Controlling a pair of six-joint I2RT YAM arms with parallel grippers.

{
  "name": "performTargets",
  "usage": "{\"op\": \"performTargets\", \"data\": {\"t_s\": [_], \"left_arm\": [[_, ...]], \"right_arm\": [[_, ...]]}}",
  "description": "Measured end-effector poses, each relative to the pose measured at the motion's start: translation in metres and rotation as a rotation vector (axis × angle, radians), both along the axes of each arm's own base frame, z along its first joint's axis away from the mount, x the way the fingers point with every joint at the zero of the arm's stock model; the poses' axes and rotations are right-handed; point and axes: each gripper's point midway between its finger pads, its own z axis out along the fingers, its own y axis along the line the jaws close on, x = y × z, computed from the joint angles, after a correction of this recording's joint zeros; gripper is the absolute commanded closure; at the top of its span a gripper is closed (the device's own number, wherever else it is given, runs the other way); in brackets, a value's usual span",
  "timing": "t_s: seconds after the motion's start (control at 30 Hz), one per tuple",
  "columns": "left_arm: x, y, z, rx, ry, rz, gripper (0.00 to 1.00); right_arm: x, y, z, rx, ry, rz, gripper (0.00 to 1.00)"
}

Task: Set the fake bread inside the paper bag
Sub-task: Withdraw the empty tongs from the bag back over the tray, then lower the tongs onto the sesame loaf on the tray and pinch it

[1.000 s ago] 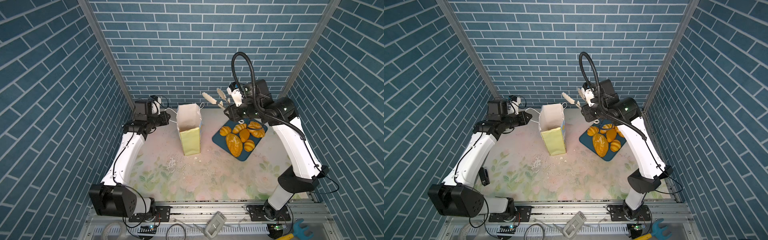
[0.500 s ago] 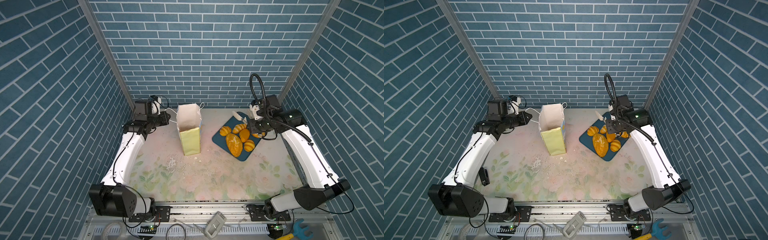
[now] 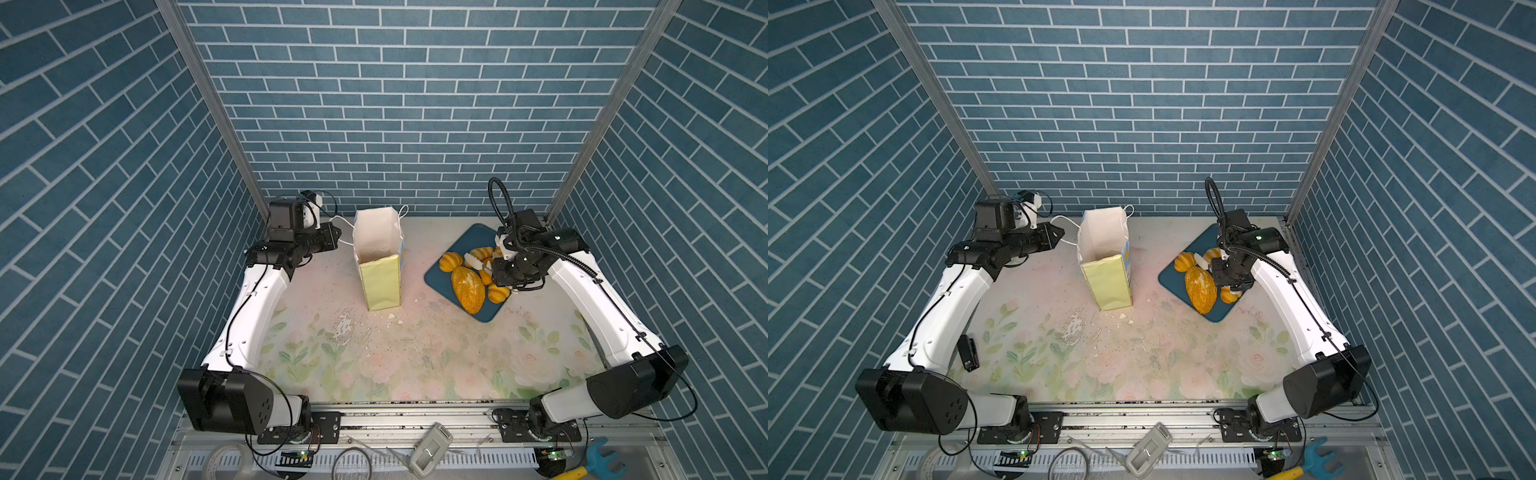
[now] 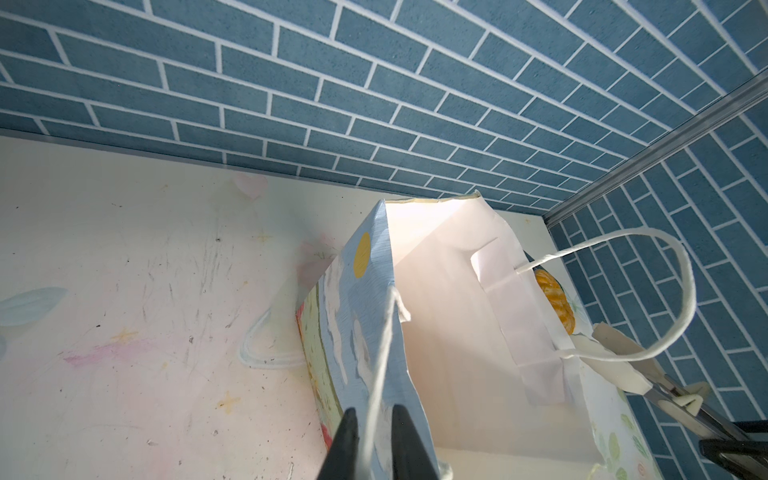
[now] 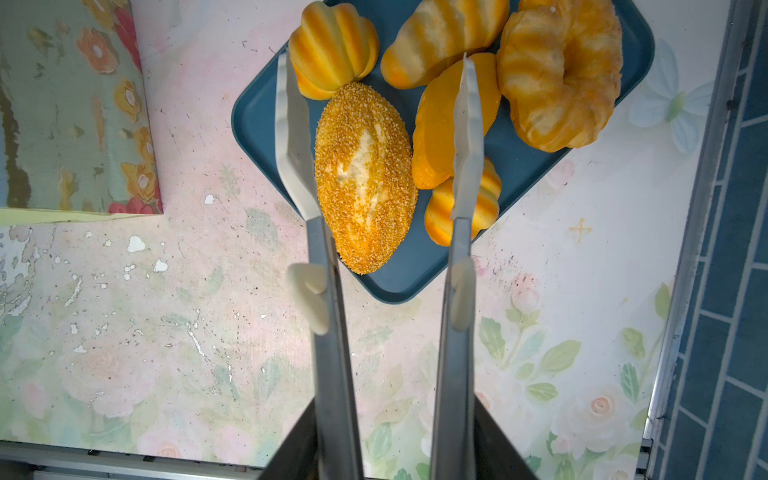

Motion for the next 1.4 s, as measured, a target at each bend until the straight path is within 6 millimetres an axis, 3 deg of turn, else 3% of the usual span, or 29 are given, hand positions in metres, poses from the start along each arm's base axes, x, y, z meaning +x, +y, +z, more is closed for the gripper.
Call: {"op": "performTargets", "data": {"t_s": [0.23, 0.53, 0.8, 1.13, 1.4], "left_arm": [[0.000, 0.000, 0.000, 0.000, 0.000, 0.001, 0.82], [0.001, 0.002, 0.000, 0.005, 0.000, 0.013, 0.82], [-0.002, 0.003, 0.004, 0.005, -0.010, 0.015, 0.82], [-0.002, 0.002, 0.003, 0.006, -0.006, 0.016, 0.82], [-0.003, 0.002, 0.001, 0.006, -0.003, 0.015, 0.82]], "right_arm": [[0.001, 0.006, -0.022, 0.000, 0.082, 0.010, 0.50], [-0.025, -0.001, -0.033, -0.033, 0.179, -0.002, 0.49], [-0.045, -0.003, -0.063, -0.037, 0.279, -0.028, 0.47], [-0.026, 0.012, -0.088, 0.006, 0.284, -0.047, 0.46], [-0.024, 0.014, -0.101, 0.009, 0.306, -0.049, 0.47]]}}
